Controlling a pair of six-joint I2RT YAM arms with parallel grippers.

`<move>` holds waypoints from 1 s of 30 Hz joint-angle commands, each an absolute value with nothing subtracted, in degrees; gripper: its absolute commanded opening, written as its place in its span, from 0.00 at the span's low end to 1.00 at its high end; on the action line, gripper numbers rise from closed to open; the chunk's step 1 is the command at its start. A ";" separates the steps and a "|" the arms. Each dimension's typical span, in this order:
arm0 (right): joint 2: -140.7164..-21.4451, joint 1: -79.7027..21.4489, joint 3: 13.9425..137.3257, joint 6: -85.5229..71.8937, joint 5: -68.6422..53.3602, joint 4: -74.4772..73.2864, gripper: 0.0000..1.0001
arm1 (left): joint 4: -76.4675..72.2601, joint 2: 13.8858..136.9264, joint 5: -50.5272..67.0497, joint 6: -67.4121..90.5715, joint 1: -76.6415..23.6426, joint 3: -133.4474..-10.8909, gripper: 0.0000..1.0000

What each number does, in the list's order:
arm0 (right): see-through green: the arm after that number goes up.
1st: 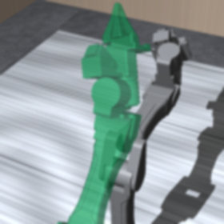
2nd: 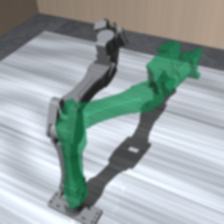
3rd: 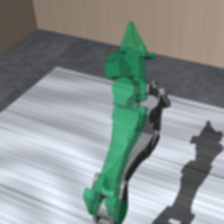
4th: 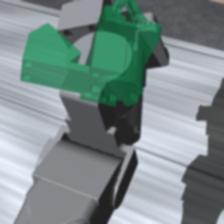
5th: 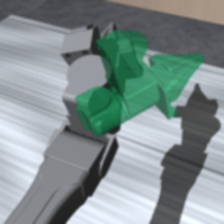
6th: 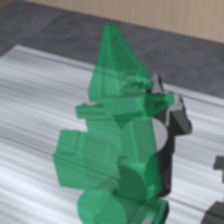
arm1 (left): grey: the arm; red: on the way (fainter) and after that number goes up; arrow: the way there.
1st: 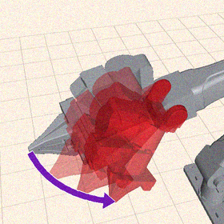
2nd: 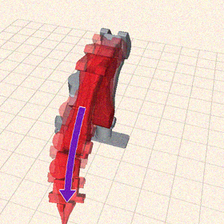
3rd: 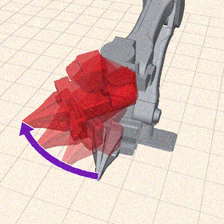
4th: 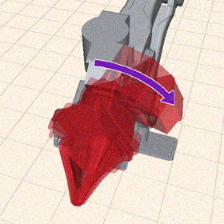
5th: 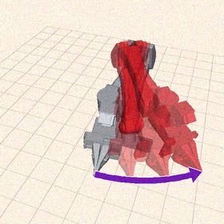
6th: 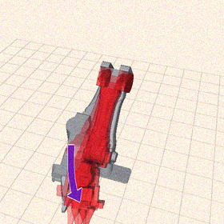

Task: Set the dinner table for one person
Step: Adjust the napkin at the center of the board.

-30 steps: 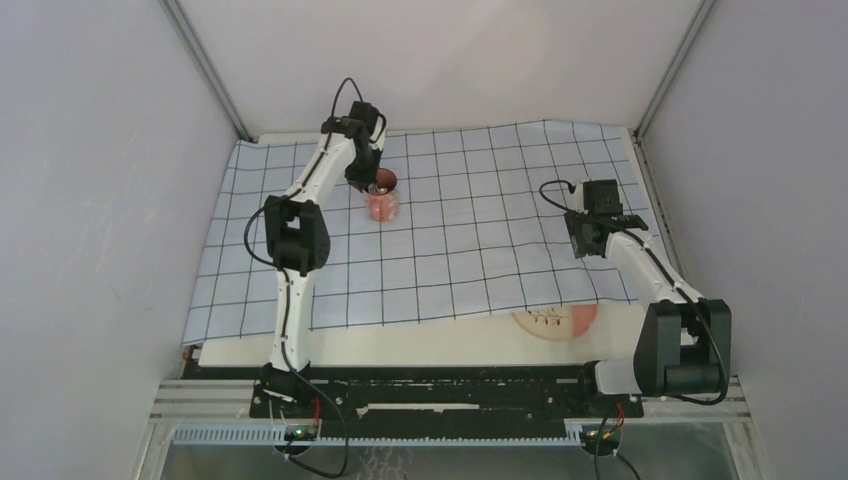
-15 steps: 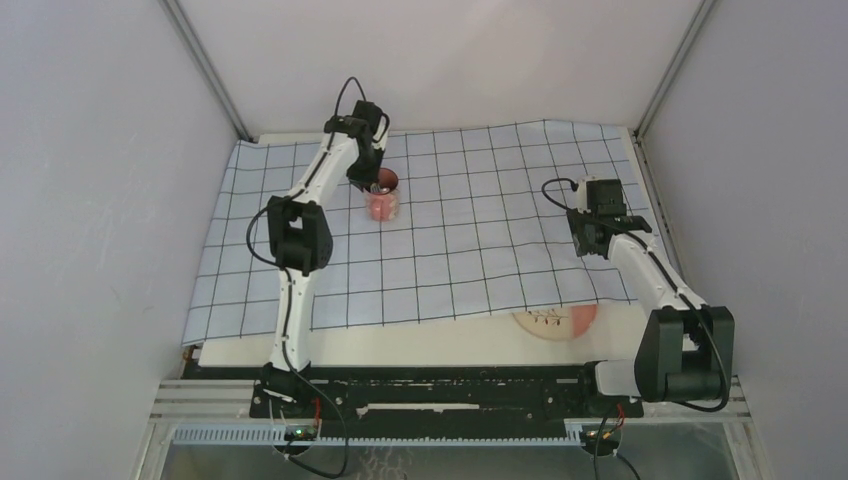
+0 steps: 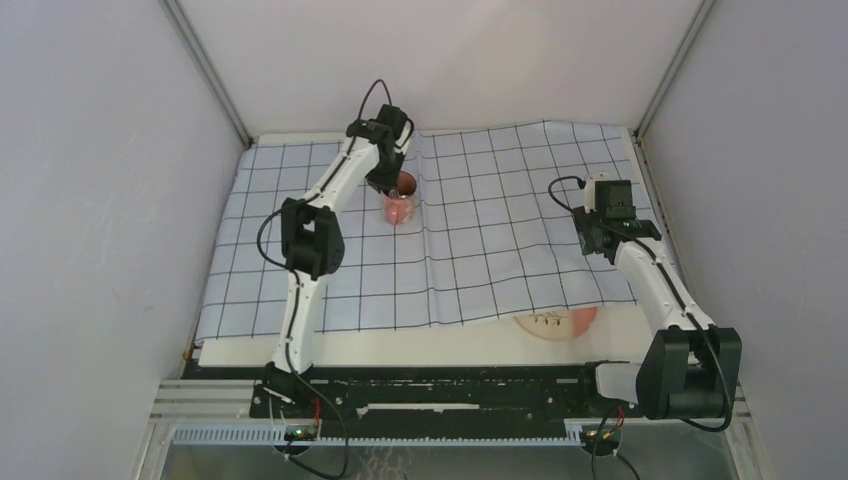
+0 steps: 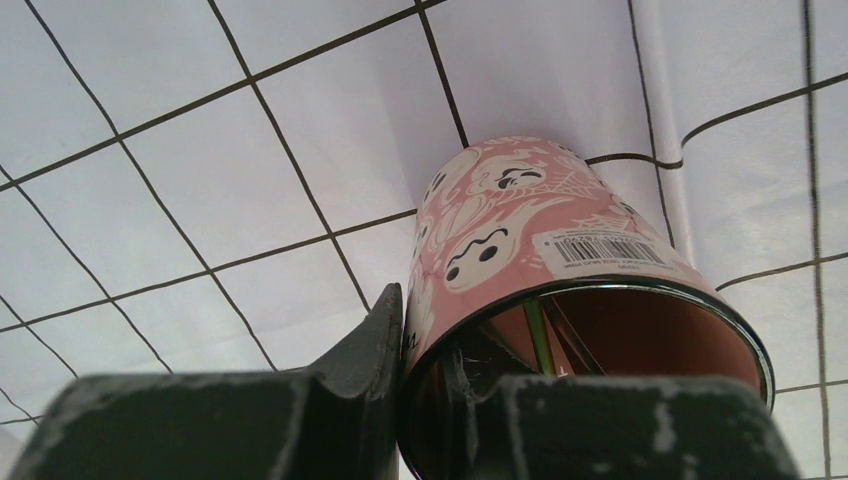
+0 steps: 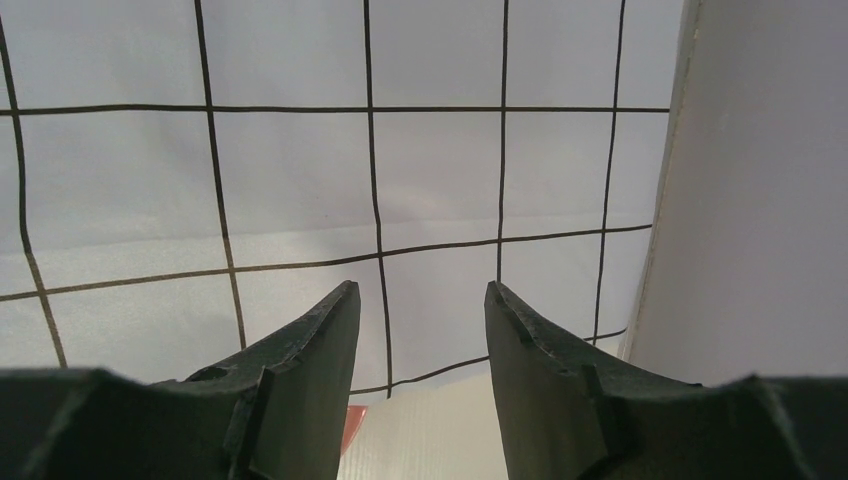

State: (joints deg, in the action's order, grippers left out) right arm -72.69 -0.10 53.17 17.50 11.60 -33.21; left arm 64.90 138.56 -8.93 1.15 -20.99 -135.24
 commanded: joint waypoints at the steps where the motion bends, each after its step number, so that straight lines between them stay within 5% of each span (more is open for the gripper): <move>1: -70.82 0.64 54.00 18.62 11.44 -32.78 0.57 | 66.81 140.36 -5.02 2.21 -25.09 -136.57 0.00; 25: -75.14 1.13 54.47 18.66 9.90 -31.12 0.57 | 63.48 133.32 -6.78 0.56 -20.03 -126.47 0.01; 30: -76.26 1.38 54.45 19.17 9.50 -29.70 0.57 | 63.03 130.58 -7.78 -0.12 -19.80 -123.59 0.18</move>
